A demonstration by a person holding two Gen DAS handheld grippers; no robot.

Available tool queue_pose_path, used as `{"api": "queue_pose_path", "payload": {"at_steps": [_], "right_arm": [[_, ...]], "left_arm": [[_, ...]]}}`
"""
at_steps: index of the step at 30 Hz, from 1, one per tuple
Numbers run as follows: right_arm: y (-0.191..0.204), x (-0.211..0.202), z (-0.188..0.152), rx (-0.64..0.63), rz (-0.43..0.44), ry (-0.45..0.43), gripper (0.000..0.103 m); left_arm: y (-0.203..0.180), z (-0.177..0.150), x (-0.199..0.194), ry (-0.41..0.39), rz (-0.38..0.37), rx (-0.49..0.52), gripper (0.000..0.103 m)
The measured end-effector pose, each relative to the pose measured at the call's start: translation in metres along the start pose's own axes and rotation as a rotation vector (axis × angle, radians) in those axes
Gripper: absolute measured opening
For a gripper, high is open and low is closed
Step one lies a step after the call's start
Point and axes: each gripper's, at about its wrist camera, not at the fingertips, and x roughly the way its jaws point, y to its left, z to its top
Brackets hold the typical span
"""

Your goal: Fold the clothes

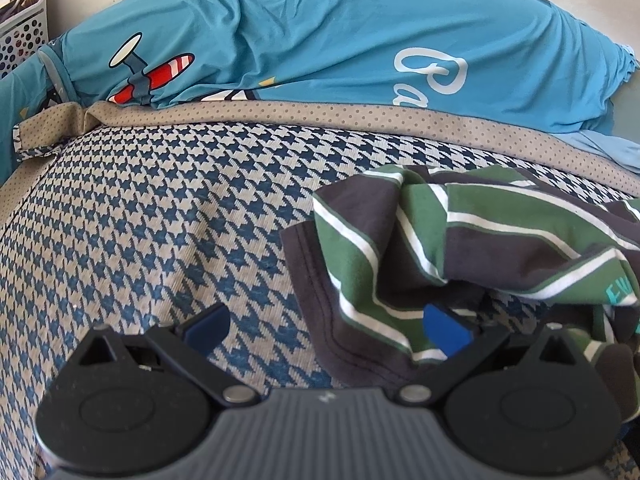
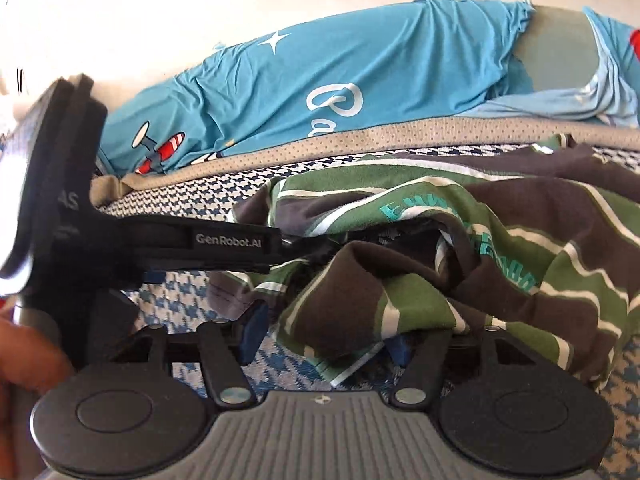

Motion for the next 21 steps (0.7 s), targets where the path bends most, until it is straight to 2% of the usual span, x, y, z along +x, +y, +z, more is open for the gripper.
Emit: {"api": "queue_pose_path", "payload": {"at_steps": [2, 3, 4, 6, 10, 16, 21], "right_arm": [[-0.003, 0.004, -0.002, -0.009, -0.042, -0.006, 0.040], [-0.006, 0.005, -0.002, -0.004, -0.051, 0.000, 0.026], [-0.009, 0.005, -0.002, 0.001, -0.061, 0.006, 0.018], [-0.014, 0.004, 0.001, 0.016, -0.061, 0.017, 0.011], [-0.021, -0.011, 0.013, 0.055, 0.012, 0.005, 0.009], [-0.029, -0.062, 0.038, 0.039, 0.164, -0.119, 0.008], [-0.042, -0.096, 0.049, 0.045, 0.228, -0.186, 0.008]], "left_arm": [[0.002, 0.000, 0.001, 0.004, -0.001, -0.004, 0.103], [0.002, -0.001, 0.001, 0.006, -0.002, -0.002, 0.103], [0.001, -0.001, 0.001, 0.007, -0.003, 0.002, 0.103], [0.000, -0.002, 0.000, 0.008, -0.003, 0.007, 0.103], [0.000, -0.003, -0.004, 0.003, -0.006, 0.007, 0.103], [-0.002, -0.005, -0.011, -0.003, -0.002, 0.025, 0.103], [-0.007, -0.006, -0.018, -0.008, -0.009, 0.041, 0.103]]}}
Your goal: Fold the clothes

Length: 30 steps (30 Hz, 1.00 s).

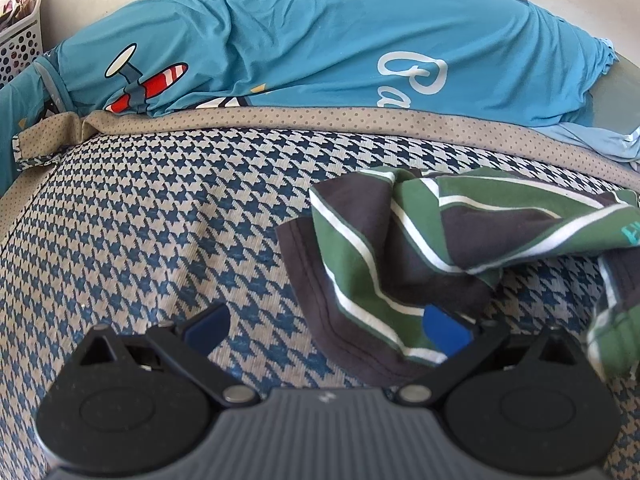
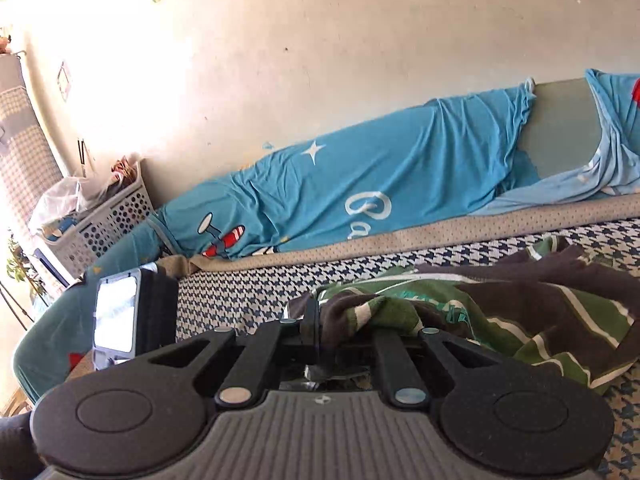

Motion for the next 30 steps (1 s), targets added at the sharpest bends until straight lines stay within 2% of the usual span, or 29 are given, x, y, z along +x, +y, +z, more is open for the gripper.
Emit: {"api": "queue_pose_path", "payload": {"at_steps": [3, 13, 16, 24, 30], "right_arm": [[-0.003, -0.019, 0.009, 0.004, 0.035, -0.037, 0.008], [-0.048, -0.067, 0.019, 0.257, 0.211, -0.120, 0.008], [-0.066, -0.072, 0.019, 0.329, 0.168, -0.126, 0.008], [-0.109, -0.066, 0.008, 0.433, -0.110, -0.120, 0.008], [-0.141, -0.067, 0.008, 0.449, -0.246, -0.173, 0.008]], "left_arm": [[-0.005, 0.000, -0.003, -0.005, -0.003, 0.014, 0.103], [-0.016, -0.004, 0.008, 0.021, 0.048, 0.047, 0.103], [-0.017, -0.004, 0.013, 0.034, 0.046, 0.040, 0.103], [-0.040, -0.008, -0.006, -0.024, -0.085, 0.080, 0.103], [-0.057, -0.012, -0.020, -0.068, -0.184, 0.113, 0.103]]}}
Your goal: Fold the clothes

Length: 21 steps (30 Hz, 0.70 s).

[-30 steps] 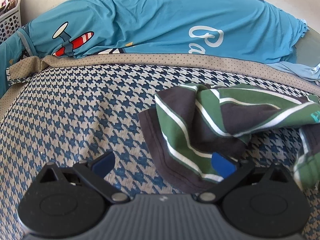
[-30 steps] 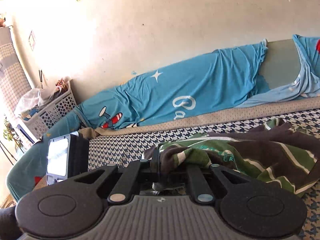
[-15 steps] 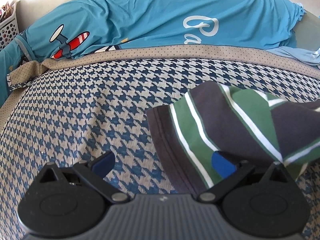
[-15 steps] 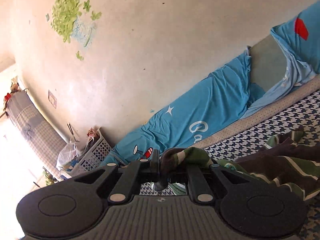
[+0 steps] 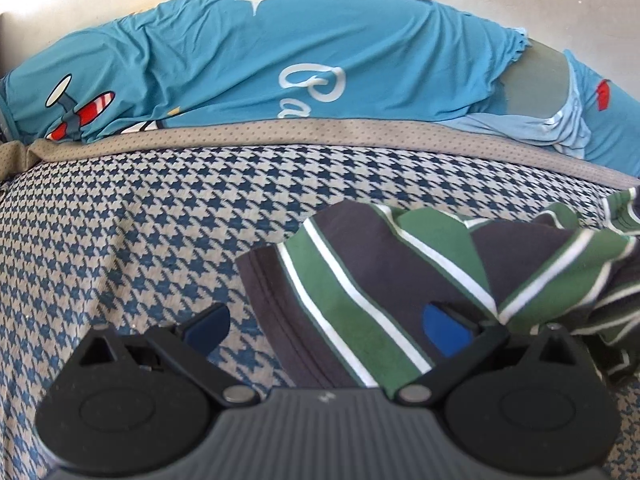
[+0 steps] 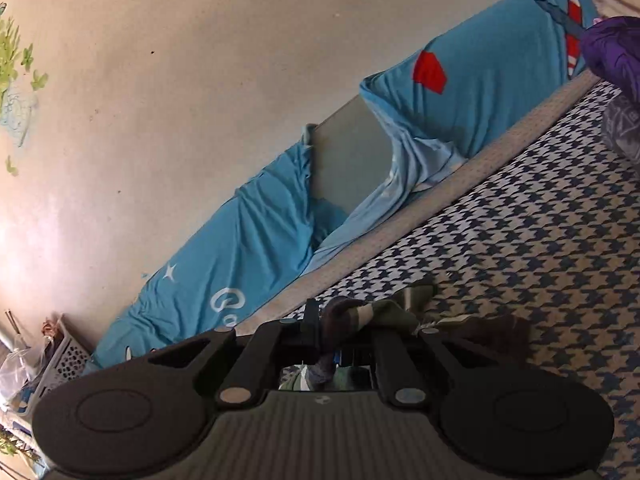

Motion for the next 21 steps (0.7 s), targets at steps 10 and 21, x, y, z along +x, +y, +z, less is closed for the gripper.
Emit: {"api": "queue_pose_path", "payload": {"at_steps": [10, 21], "right_arm": [[-0.038, 0.025, 0.010, 0.090, -0.228, 0.038, 0.008], [-0.038, 0.008, 0.012, 0.035, -0.154, 0.110, 0.018]], "left_arm": [[-0.042, 0.004, 0.010, 0.010, -0.143, 0.056, 0.103], [-0.049, 0.009, 0.045, 0.029, -0.059, 0.026, 0.103]]}}
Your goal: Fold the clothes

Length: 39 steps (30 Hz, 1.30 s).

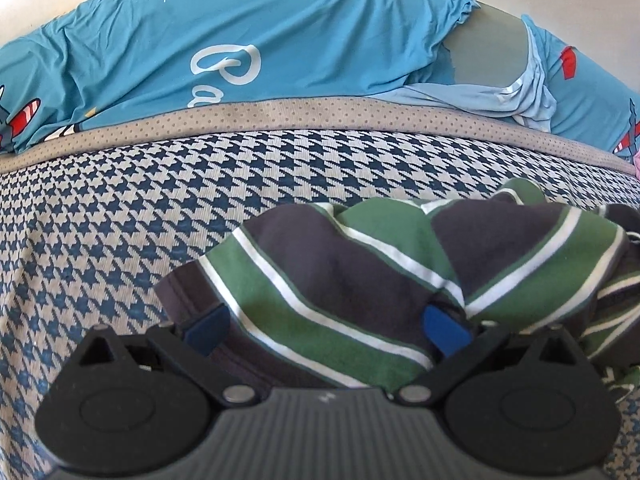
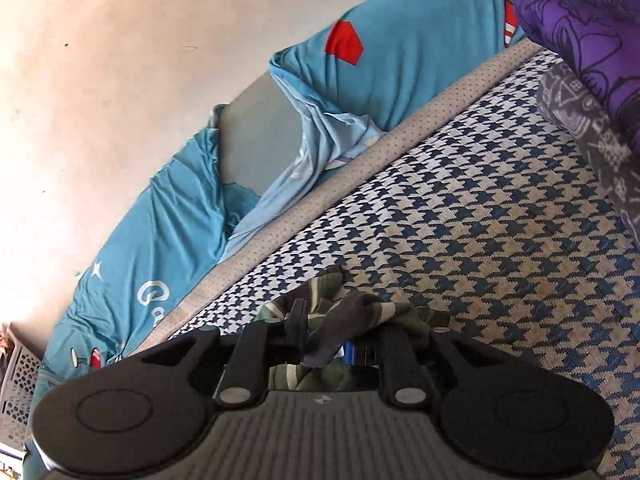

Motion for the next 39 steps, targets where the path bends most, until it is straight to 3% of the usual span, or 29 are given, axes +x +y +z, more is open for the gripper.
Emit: {"api": "queue_pose_path", "payload": {"at_steps": [6, 8, 12, 14, 15, 22, 31, 39], "right_arm": [[0.000, -0.027, 0.000, -0.045, 0.105, 0.003, 0.018], [-0.017, -0.028, 0.003, 0.060, 0.129, 0.027, 0.019], [-0.073, -0.022, 0.008, 0.424, 0.200, 0.074, 0.021], [-0.086, -0.025, 0.011, 0.479, 0.170, 0.048, 0.032], [-0.087, -0.028, 0.012, 0.468, 0.144, 0.032, 0.038], [-0.052, -0.033, 0.015, 0.182, 0.133, 0.030, 0.038], [0.026, -0.021, -0.032, -0.308, 0.123, 0.035, 0.038], [0.059, 0.005, -0.051, -0.399, 0.078, 0.049, 0.039]], "left_arm": [[-0.002, 0.000, 0.011, -0.013, 0.023, 0.001, 0.103], [-0.002, 0.000, 0.015, -0.018, 0.028, -0.008, 0.103], [0.003, -0.004, 0.023, -0.023, 0.033, -0.032, 0.103], [0.006, 0.000, 0.024, -0.034, 0.047, -0.045, 0.103], [0.008, 0.002, 0.025, -0.040, 0.055, -0.052, 0.103], [0.021, 0.009, 0.029, -0.050, 0.092, -0.113, 0.103], [0.024, 0.010, 0.024, -0.041, 0.092, -0.126, 0.103], [0.023, 0.010, 0.025, -0.032, 0.091, -0.116, 0.103]]}}
